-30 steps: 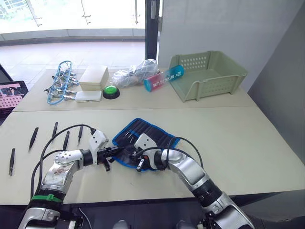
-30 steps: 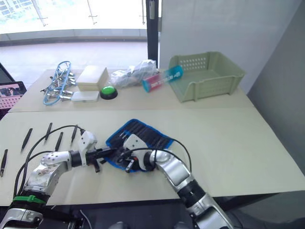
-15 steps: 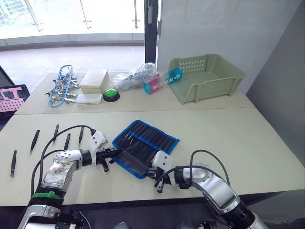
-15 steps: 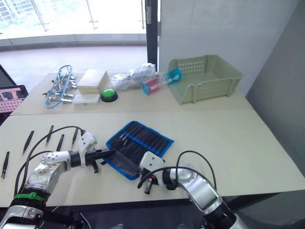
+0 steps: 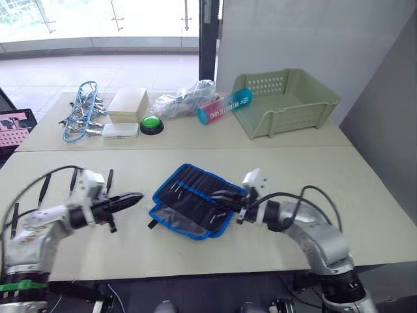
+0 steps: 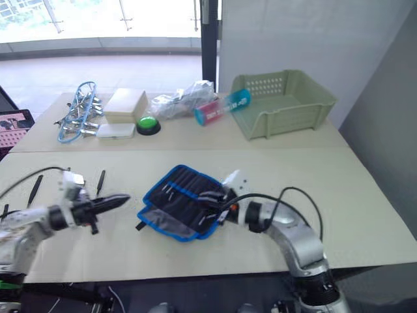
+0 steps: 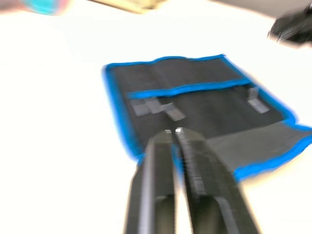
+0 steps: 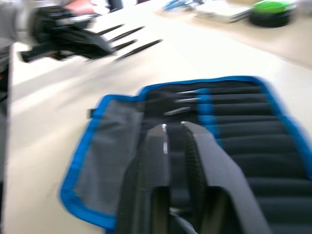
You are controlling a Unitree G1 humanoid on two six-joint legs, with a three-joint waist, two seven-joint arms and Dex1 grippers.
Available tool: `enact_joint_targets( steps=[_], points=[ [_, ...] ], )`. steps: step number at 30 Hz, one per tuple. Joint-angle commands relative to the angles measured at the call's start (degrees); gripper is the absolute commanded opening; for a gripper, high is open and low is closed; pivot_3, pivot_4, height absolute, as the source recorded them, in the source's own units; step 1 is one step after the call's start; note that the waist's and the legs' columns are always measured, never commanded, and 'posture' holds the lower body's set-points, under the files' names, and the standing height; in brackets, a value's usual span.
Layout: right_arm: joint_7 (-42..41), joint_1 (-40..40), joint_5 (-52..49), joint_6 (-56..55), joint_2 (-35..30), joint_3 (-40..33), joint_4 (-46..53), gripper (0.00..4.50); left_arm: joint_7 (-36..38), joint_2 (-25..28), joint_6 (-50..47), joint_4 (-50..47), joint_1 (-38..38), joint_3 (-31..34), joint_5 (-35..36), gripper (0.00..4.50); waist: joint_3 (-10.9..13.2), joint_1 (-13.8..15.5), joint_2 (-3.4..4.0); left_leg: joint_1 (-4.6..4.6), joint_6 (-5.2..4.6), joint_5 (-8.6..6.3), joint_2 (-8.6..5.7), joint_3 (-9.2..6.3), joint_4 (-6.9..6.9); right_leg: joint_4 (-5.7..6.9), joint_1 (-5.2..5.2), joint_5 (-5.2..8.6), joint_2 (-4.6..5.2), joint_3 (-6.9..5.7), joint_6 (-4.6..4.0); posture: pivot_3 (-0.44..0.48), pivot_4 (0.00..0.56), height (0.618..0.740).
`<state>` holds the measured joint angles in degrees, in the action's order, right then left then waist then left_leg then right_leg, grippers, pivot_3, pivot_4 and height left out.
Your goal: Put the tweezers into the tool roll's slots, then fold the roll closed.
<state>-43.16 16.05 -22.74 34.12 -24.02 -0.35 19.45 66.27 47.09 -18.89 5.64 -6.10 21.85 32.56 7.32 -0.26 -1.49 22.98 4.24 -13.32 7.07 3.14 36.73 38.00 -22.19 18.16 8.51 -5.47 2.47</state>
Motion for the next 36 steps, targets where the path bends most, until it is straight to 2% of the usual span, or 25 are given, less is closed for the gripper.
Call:
enact_joint_targets(
  steps=[1, 5, 7, 8, 9, 14, 19, 23, 27, 31, 36],
  points=[
    [-0.72, -4.44, -0.3, -5.14, -2.87, -5.6, -1.16, 2.21, -0.57, 1.49, 0.65, 0.91, 3.01, 5.82, 0.97, 1.84, 0.04, 0.35, 0.0, -0.02, -0.02, -0.01, 0.0, 0.0, -0.04, 0.0, 0.0, 0.0, 0.0, 0.0, 0.0, 0.0, 0.15, 0.716],
    [-1.63, -10.66, -0.13, -10.12, -5.29, -9.18, -4.21, 3.52, -0.24, 2.62, 2.88, 4.37, 6.45, 9.63, -0.38, 3.14, 0.17, 0.81, -0.02, -0.02, -0.23, -0.13, 0.0, 0.01, 0.02, -0.02, -0.02, 0.0, 0.0, 0.01, 0.0, 0.0, 0.15, 0.716],
    [-1.43, -12.25, -0.29, -11.75, -5.38, -9.8, -5.22, 4.22, -1.04, 2.41, 2.5, 2.67, 8.41, 10.77, -0.36, 3.82, 0.21, 0.72, -0.04, -0.04, -0.24, -0.13, 0.0, 0.02, 0.04, -0.02, -0.02, 0.0, 0.0, 0.03, 0.0, 0.0, 0.15, 0.716],
    [-1.38, -12.56, -0.28, -12.27, -5.35, -9.77, -5.47, 4.49, -1.24, 2.22, 2.4, 2.06, 9.04, 11.08, -0.38, 4.08, 0.21, 0.65, -0.04, -0.04, -0.23, -0.13, 0.01, 0.02, 0.04, -0.02, -0.03, 0.0, 0.0, 0.03, 0.0, 0.0, 0.15, 0.716],
    [-1.26, -12.71, -0.19, -12.77, -5.26, -9.68, -5.77, 4.5, -1.43, 2.0, 2.27, 1.68, 9.63, 11.4, -0.3, 4.44, 0.25, 0.58, -0.01, -0.06, -0.23, -0.13, 0.01, 0.02, 0.04, -0.02, -0.03, 0.0, 0.0, 0.03, 0.0, 0.0, 0.15, 0.716],
    [-1.18, -10.55, -0.34, -12.9, -4.66, -7.28, -5.47, 4.5, -4.9, -0.89, 1.71, -3.06, 14.86, 14.72, 0.59, 4.47, 0.27, 0.24, -0.01, -0.08, -0.23, -0.13, 0.01, 0.02, 0.04, -0.02, -0.05, 0.0, 0.0, 0.05, -0.01, 0.0, 0.15, 0.716],
    [-3.19, -3.34, -2.76, -9.24, -5.05, -3.23, -3.47, 4.5, -12.6, -6.97, 1.28, -9.83, 21.2, 20.85, 1.74, 4.47, 0.31, -0.33, 0.0, -0.08, -0.23, -0.13, 0.02, 0.0, 0.05, -0.01, -0.06, 0.0, 0.0, 0.05, -0.01, 0.0, 0.15, 0.716],
    [-9.04, 4.76, -4.52, -7.23, -6.05, 1.56, -3.1, 4.5, -21.49, -12.44, -0.11, -14.09, 24.74, 25.74, 2.82, 4.47, 0.33, -0.39, -0.03, -0.08, -0.25, -0.14, 0.01, -0.02, 0.08, -0.01, -0.04, 0.0, 0.0, 0.05, -0.01, 0.0, 0.15, 0.716],
    [-15.72, 10.84, -6.33, -5.21, -7.47, 6.01, -3.01, 4.5, -28.96, -15.43, -1.38, -14.98, 27.23, 29.41, 2.07, 4.47, 0.33, -0.29, -0.1, -0.08, -0.28, -0.16, 0.01, -0.07, 0.09, -0.01, -0.02, 0.0, 0.0, 0.03, -0.01, 0.0, 0.15, 0.716],
    [-19.7, 13.72, -6.1, -6.12, -7.76, 8.92, -3.62, 4.5, -35.29, -15.77, -0.84, -12.05, 27.17, 32.75, 0.88, 4.47, 0.34, -0.04, -0.2, -0.08, -0.3, -0.17, 0.01, -0.07, 0.1, -0.02, -0.01, 0.0, 0.0, 0.02, -0.01, 0.0, 0.15, 0.716],
    [-21.97, 16.27, -6.47, -5.79, -6.9, 10.96, -3.85, 4.5, -38.88, -12.58, -2.92, -7.32, 26.38, 34.78, 0.96, 4.47, 0.33, 0.02, -0.21, -0.08, -0.29, -0.16, 0.01, -0.06, 0.11, -0.01, -0.01, 0.0, 0.0, 0.02, -0.02, 0.0, 0.15, 0.716]
  ],
)
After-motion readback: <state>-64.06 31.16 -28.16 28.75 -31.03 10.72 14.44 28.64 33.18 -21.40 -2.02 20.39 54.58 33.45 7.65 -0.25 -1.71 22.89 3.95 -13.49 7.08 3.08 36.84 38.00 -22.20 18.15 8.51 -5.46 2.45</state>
